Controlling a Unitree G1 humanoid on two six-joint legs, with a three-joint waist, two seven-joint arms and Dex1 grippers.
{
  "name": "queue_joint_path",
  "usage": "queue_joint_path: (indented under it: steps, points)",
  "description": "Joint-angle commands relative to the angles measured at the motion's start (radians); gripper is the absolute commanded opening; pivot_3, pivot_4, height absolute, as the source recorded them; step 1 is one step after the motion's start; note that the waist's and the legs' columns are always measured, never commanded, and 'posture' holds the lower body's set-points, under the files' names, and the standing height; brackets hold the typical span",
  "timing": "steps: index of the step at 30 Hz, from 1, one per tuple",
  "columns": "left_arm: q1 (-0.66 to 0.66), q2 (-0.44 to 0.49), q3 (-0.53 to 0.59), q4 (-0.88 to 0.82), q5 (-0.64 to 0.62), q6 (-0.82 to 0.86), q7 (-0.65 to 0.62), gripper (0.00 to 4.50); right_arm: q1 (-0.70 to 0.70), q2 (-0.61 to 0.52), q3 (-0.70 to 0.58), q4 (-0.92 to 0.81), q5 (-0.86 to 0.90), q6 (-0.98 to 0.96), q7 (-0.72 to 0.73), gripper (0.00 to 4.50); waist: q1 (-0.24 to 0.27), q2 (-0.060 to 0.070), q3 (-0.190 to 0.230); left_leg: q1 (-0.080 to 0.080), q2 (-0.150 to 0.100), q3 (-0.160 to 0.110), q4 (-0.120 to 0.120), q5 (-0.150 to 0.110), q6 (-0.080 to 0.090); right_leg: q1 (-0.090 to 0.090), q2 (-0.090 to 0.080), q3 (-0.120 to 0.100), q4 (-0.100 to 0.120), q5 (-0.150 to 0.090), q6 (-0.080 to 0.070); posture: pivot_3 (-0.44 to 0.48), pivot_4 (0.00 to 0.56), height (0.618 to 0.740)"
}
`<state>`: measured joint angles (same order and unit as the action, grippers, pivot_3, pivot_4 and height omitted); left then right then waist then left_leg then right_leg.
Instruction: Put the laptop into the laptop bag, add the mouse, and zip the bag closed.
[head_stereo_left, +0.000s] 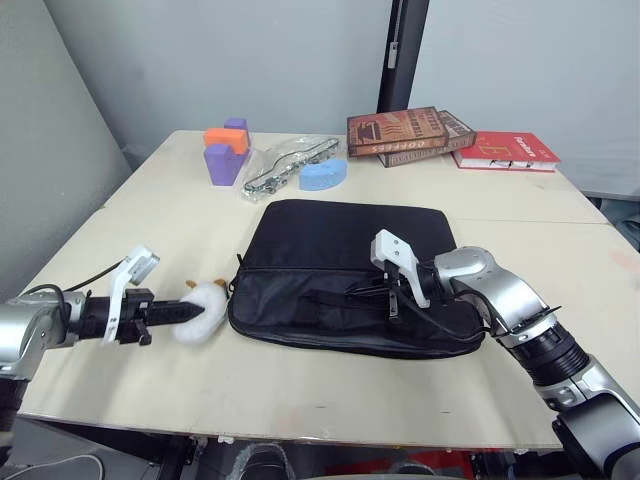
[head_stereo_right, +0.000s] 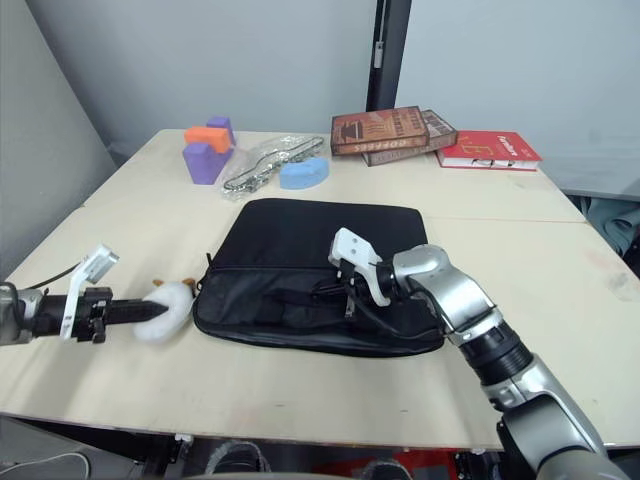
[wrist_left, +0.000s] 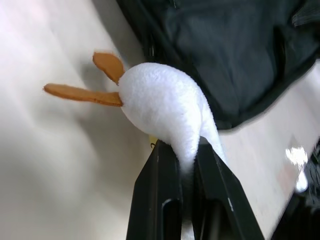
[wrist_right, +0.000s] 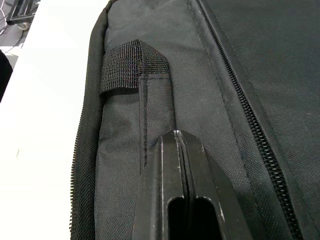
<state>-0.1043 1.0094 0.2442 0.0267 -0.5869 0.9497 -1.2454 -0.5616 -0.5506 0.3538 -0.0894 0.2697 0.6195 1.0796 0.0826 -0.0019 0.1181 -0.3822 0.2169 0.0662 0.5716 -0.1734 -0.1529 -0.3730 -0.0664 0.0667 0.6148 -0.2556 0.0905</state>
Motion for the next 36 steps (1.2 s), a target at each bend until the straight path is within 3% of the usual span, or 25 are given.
queue_joint_path:
  steps: [1,14,21,24,28,36]
  points:
    - [0.054,0.020,0.045,-0.047,-0.021,-0.021,-0.010,0.04,0.029,-0.007,0.037,0.040,-0.029,0.032,-0.005,0.00,-0.002,0.000,0.000,0.000,0.000,0.000,-0.001,0.000,0.000,0.000,0.000,0.000,-0.001,0.000,0.000,0.000,0.150,0.740]
    - [0.279,0.017,0.051,-0.252,-0.078,-0.029,-0.012,0.04,0.057,-0.004,0.020,0.008,-0.005,0.060,-0.019,0.00,-0.019,0.000,0.000,0.000,0.002,0.000,-0.008,0.000,-0.002,0.000,0.000,-0.007,-0.004,0.000,0.000,0.000,0.150,0.740]
    - [0.193,-0.021,0.011,-0.310,-0.114,-0.005,0.055,0.04,0.052,0.003,0.021,0.006,-0.003,0.070,-0.023,0.00,-0.019,0.000,-0.001,0.001,0.004,0.000,-0.007,0.000,-0.002,0.000,0.000,-0.011,-0.002,-0.001,-0.002,0.000,0.150,0.740]
    - [0.208,0.001,0.001,-0.368,-0.121,-0.014,0.032,0.04,0.051,0.004,0.022,0.009,-0.003,0.070,-0.022,0.00,-0.018,0.000,-0.001,0.001,0.005,0.000,-0.007,0.001,-0.003,0.000,0.000,-0.012,-0.002,0.000,-0.003,0.000,0.150,0.740]
    - [0.302,0.092,-0.042,-0.420,-0.019,-0.117,-0.014,0.04,0.041,0.009,0.028,0.019,-0.006,0.067,-0.020,0.00,-0.019,0.000,-0.001,0.000,0.006,0.000,-0.007,0.001,-0.003,0.001,0.000,-0.014,-0.003,0.000,-0.002,0.000,0.150,0.740]
    - [0.313,0.100,-0.076,-0.516,-0.019,-0.136,0.025,0.04,0.024,0.014,0.038,0.036,-0.010,0.061,-0.008,0.00,-0.025,0.000,-0.002,0.001,0.008,0.001,-0.007,0.001,-0.004,0.000,0.001,-0.015,-0.001,-0.002,-0.006,0.000,0.150,0.740]
